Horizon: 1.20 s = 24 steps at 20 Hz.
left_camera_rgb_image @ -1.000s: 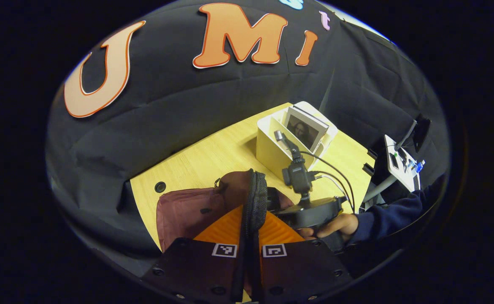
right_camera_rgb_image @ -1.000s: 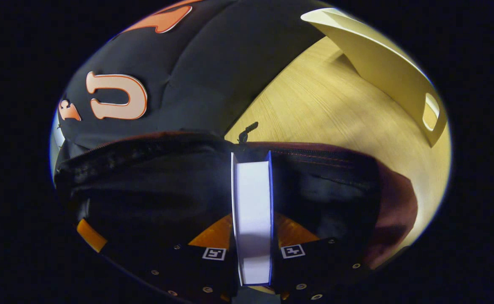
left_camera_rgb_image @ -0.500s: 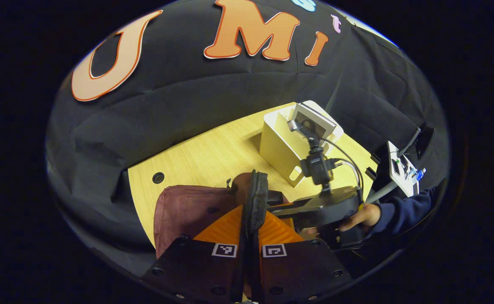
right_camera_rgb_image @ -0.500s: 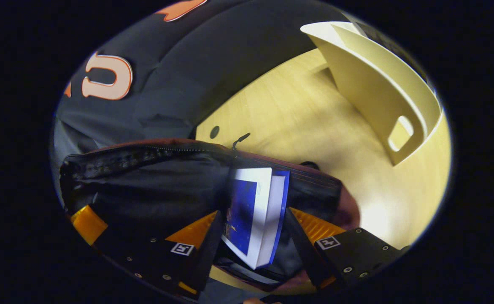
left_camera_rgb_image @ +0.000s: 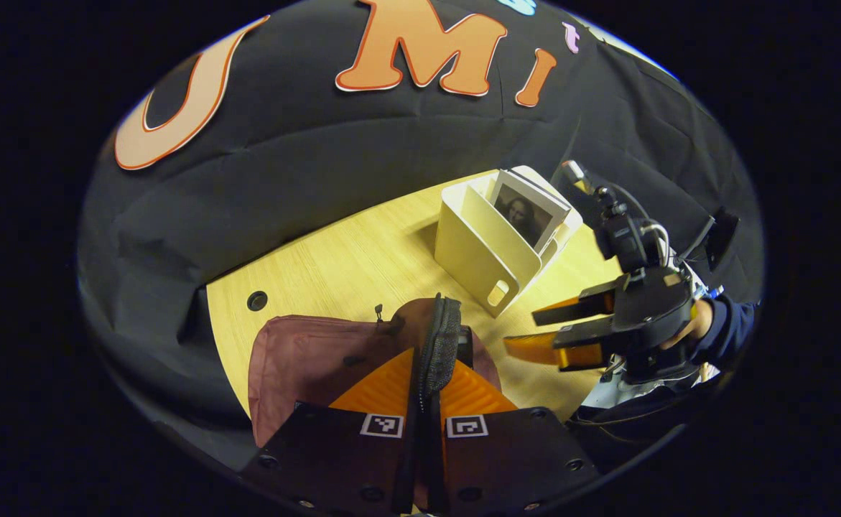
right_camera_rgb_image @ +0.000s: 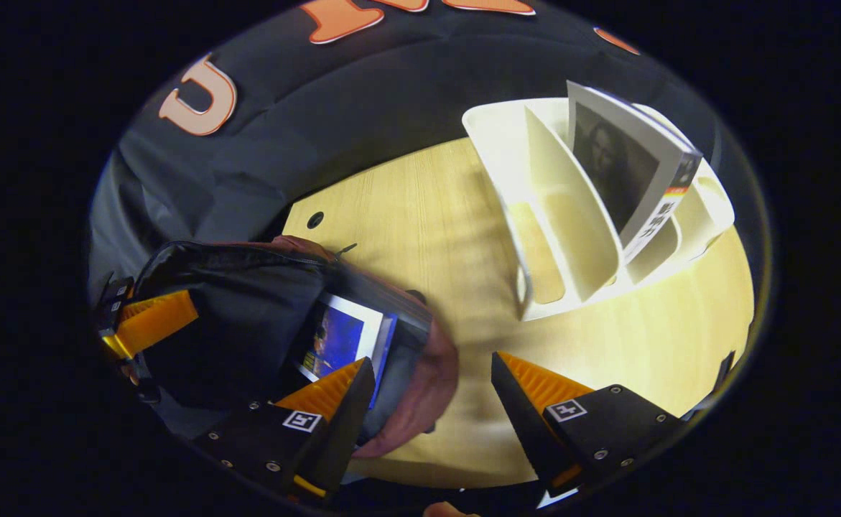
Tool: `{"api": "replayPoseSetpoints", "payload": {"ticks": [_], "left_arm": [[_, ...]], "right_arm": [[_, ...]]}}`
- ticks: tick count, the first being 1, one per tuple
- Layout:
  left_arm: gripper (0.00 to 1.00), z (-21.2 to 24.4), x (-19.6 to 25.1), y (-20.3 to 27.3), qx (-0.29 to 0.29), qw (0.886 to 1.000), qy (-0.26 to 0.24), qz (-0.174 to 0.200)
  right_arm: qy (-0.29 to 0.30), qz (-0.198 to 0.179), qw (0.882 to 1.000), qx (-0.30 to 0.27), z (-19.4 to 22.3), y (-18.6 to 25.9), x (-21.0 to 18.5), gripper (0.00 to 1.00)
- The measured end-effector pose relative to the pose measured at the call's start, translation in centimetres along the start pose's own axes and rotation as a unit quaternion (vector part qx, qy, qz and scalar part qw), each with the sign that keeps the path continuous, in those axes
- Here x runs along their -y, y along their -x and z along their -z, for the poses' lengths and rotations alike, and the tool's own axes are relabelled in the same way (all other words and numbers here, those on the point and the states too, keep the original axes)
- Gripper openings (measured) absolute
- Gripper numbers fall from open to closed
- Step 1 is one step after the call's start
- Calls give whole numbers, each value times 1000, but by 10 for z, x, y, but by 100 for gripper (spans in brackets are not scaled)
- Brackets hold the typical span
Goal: Open the schoolbag, grab two books from the bookshelf and put them into the schoolbag.
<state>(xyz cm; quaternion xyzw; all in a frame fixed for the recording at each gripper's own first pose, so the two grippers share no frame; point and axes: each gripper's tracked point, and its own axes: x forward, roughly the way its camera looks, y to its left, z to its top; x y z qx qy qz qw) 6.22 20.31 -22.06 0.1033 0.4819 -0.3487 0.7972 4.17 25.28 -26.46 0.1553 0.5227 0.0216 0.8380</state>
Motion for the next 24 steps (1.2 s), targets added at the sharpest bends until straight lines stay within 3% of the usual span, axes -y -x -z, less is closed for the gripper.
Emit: {"api": "replayPoseSetpoints", "payload": {"ticks": [5, 7, 13, 16, 24], "left_arm": [[8, 4, -3, -1, -10, 1000, 4, -7], [8, 3, -3, -5, -12, 1000, 12, -10], [8, 7, -9, -15, -16, 999, 40, -20], [8, 9, -13, -20, -21, 998, 51, -32], [8, 17, -18, -38, -36, 994, 93, -53]], "right_arm": [[29, 12, 999, -18, -21, 51, 35, 98], [46, 36, 998, -16, -40, 69, 59, 98], [75, 54, 995, -34, -78, 97, 100, 98], [95, 74, 992, -36, -108, 102, 121, 98], [97, 64, 990, -83, -167, 62, 137, 98]]}}
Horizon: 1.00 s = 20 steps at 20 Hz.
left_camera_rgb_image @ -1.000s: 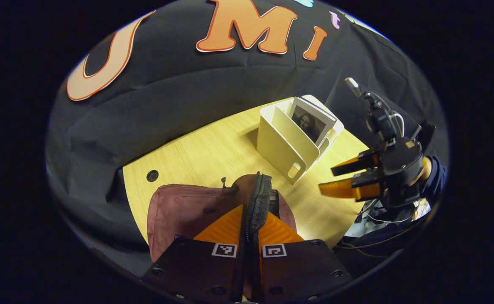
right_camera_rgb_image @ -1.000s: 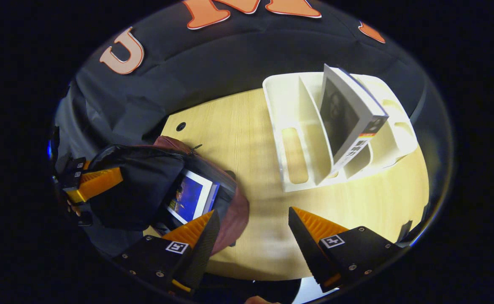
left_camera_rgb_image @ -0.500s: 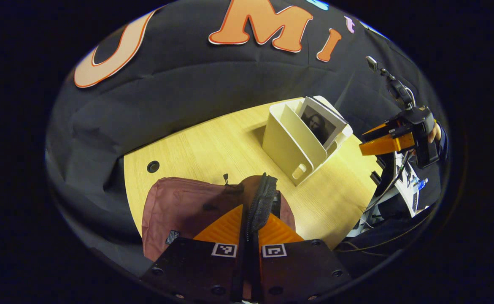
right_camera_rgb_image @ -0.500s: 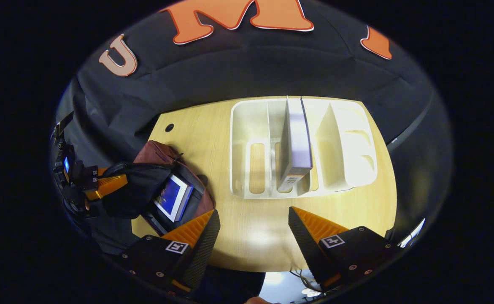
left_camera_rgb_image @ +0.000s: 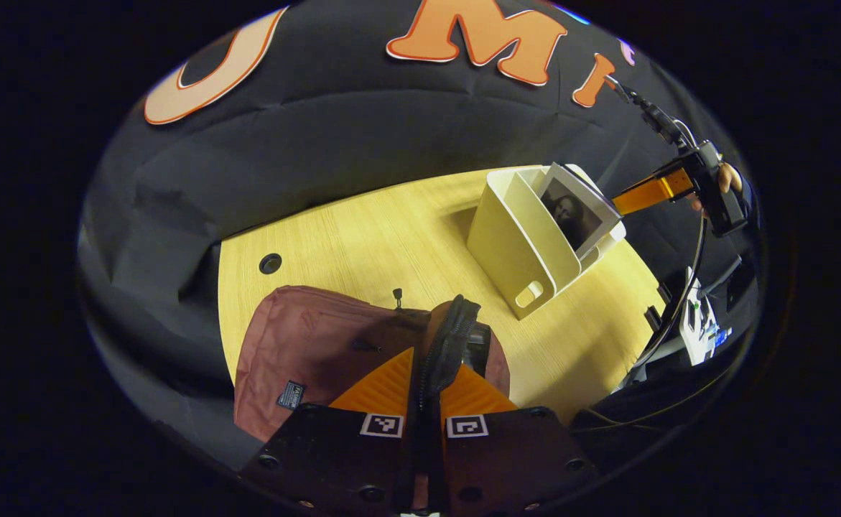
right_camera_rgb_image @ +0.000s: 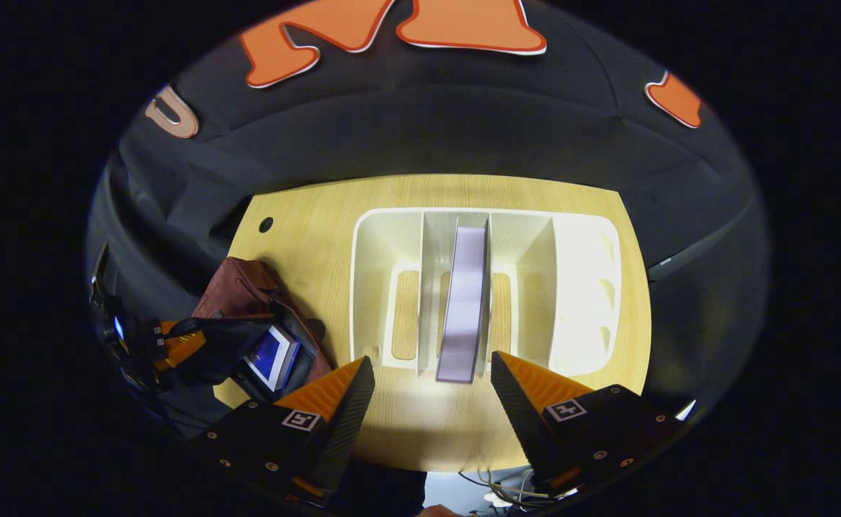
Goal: Open the schoolbag, grab two books from the bookshelf and put them into the schoolbag.
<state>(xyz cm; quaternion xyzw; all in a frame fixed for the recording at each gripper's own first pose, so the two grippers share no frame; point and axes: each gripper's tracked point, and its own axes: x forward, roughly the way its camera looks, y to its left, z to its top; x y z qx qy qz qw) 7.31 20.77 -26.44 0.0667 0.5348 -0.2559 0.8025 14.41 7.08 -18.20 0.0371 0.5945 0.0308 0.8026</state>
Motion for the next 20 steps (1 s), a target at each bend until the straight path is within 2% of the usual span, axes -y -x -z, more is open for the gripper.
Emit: {"api": "replayPoseSetpoints", "payload": {"ticks": [6, 11, 13, 19, 20], "left_arm": [[8, 4, -5, -8, -13, 1000, 16, -14], [8, 1, -7, -10, -27, 999, 16, -22], [8, 2, -6, -13, -31, 999, 12, -25], [8, 3, -5, -13, -33, 999, 14, -27], [8, 4, -5, -13, -32, 999, 14, -28]], "right_arm": [[11, -6, 999, -44, -19, -42, 4, 98], [9, 8, 998, -68, -24, -70, 20, 96], [5, 19, 997, -75, -25, -79, 31, 85], [-3, 41, 995, -95, -24, -101, 41, 62], [-3, 45, 994, -100, -21, -104, 41, 49]]}}
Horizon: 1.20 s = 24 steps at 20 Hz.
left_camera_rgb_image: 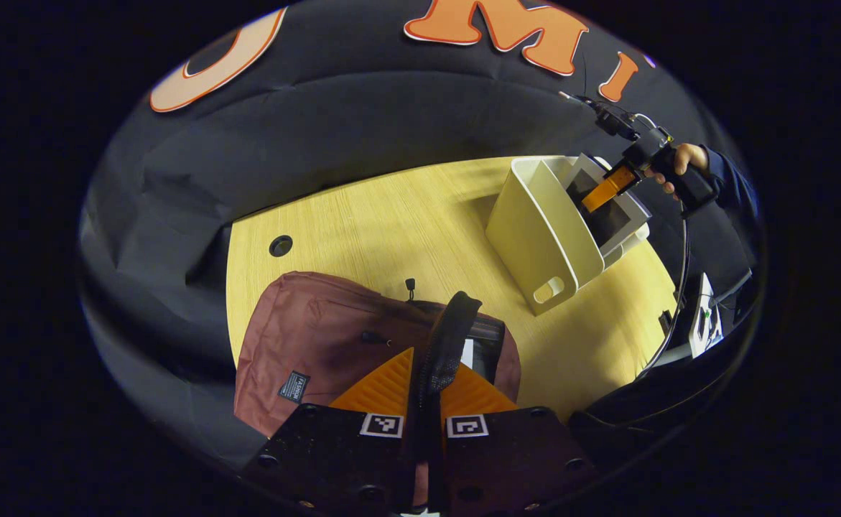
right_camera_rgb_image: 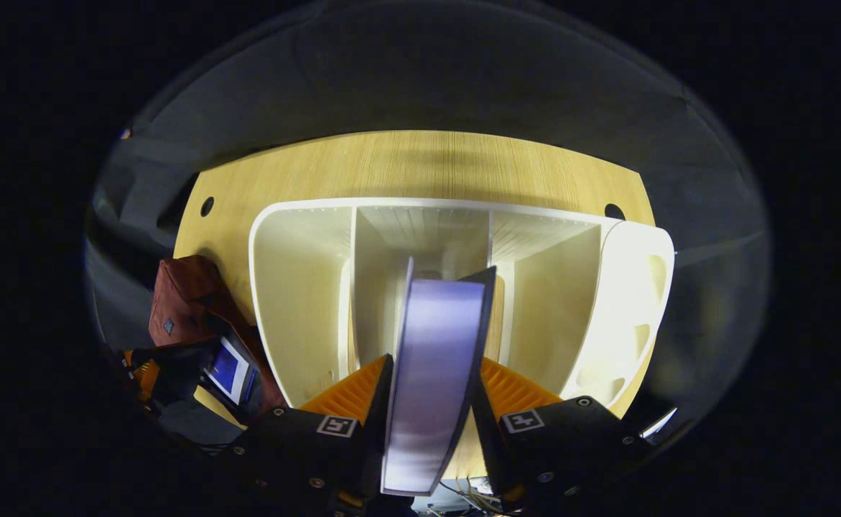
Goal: Open the schoolbag, grab two books from the bookshelf and put them into the schoolbag.
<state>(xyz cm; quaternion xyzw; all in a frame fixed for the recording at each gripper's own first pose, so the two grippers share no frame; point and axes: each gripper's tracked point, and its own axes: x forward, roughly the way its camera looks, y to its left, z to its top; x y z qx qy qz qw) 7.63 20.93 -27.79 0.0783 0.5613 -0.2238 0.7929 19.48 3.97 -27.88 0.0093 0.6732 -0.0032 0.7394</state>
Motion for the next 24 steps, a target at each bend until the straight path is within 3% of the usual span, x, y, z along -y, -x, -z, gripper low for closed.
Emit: {"api": "replayPoseSetpoints", "payload": {"ticks": [2, 3, 4, 5, 12, 20, 24], "left_arm": [[8, 0, 0, -1, 2, 1000, 1, 0], [8, 0, 1, -1, 4, 1000, 1, 2], [8, 0, 1, 0, 5, 1000, 3, 3], [8, 0, 2, 1, 6, 1000, 4, 5], [8, 2, 4, 11, 21, 1000, 3, 18], [8, 7, 3, 18, 36, 999, -3, 34], [8, 14, 2, 16, 36, 999, -19, 36]], "right_arm": [[-5, -1, 1000, -2, 0, 1, -2, 38], [-7, -2, 1000, -2, 1, 4, -3, 43], [-6, 1, 1000, 1, 2, 7, -3, 33], [-7, 3, 1000, 3, 2, 10, -2, 42], [-33, -9, 999, 28, 14, 60, 0, 41], [-26, 1, 996, 83, 29, 139, -4, 41], [-22, 8, 995, 96, 44, 158, -12, 40]]}}
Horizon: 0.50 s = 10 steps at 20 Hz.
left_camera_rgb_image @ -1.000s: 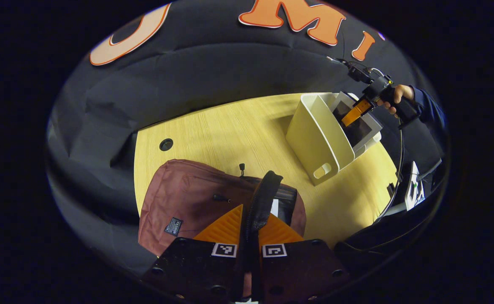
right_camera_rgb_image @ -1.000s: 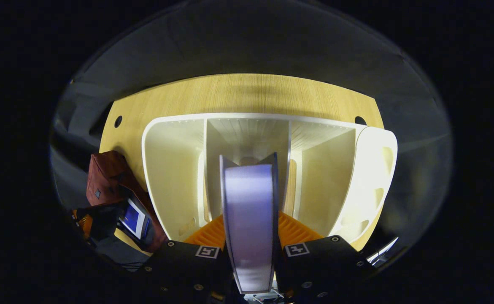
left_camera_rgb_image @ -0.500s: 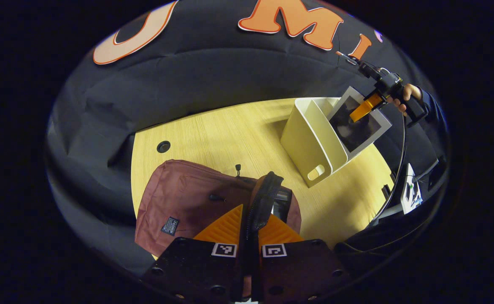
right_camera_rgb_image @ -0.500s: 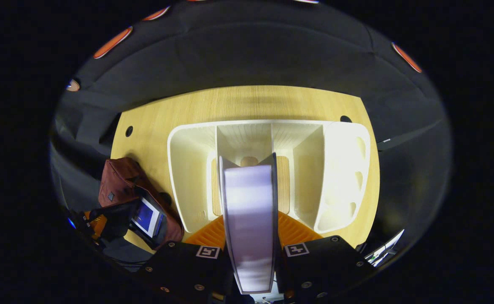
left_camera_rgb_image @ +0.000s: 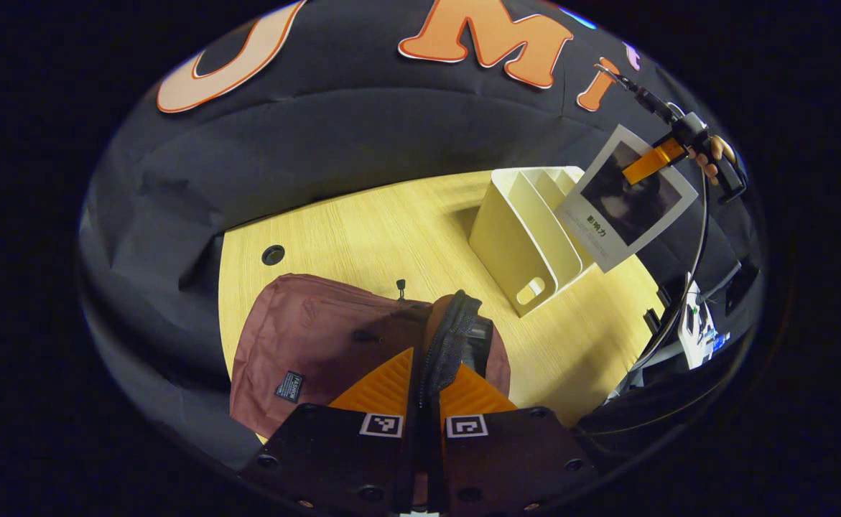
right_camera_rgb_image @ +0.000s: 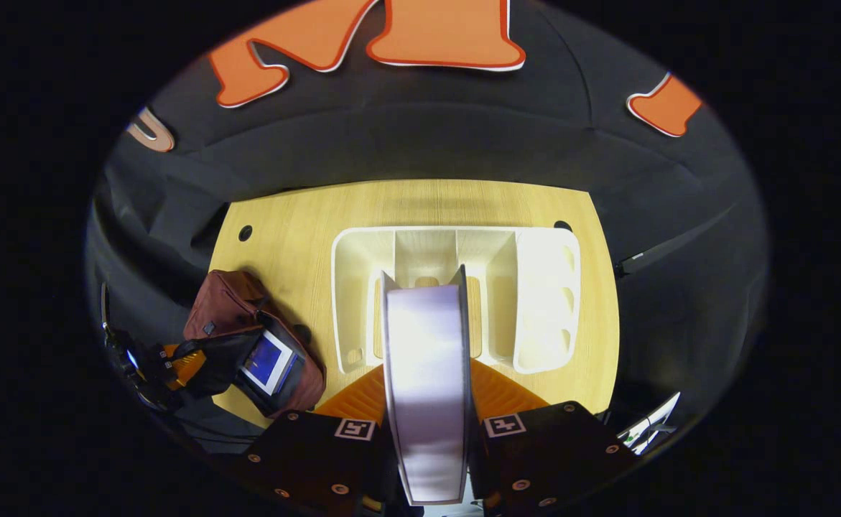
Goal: Open the schoolbag, grab two books from the bookshelf and put them into the schoolbag.
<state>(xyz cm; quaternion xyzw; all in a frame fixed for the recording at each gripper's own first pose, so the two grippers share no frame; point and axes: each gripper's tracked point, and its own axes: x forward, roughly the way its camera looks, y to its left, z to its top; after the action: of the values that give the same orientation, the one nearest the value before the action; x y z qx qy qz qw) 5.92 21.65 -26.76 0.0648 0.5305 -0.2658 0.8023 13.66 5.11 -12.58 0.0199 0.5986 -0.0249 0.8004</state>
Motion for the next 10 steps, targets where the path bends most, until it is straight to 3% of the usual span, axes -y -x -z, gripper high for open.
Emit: {"api": "replayPoseSetpoints", "payload": {"ticks": [6, 10], "left_arm": [[8, 7, -2, -4, -9, 1000, -23, 13], [8, 7, -5, -3, -9, 999, -37, 18]], "right_arm": [[-19, -12, 1000, 7, 28, 22, -18, 41], [-32, -42, 998, 23, 47, 38, -45, 40]]}}
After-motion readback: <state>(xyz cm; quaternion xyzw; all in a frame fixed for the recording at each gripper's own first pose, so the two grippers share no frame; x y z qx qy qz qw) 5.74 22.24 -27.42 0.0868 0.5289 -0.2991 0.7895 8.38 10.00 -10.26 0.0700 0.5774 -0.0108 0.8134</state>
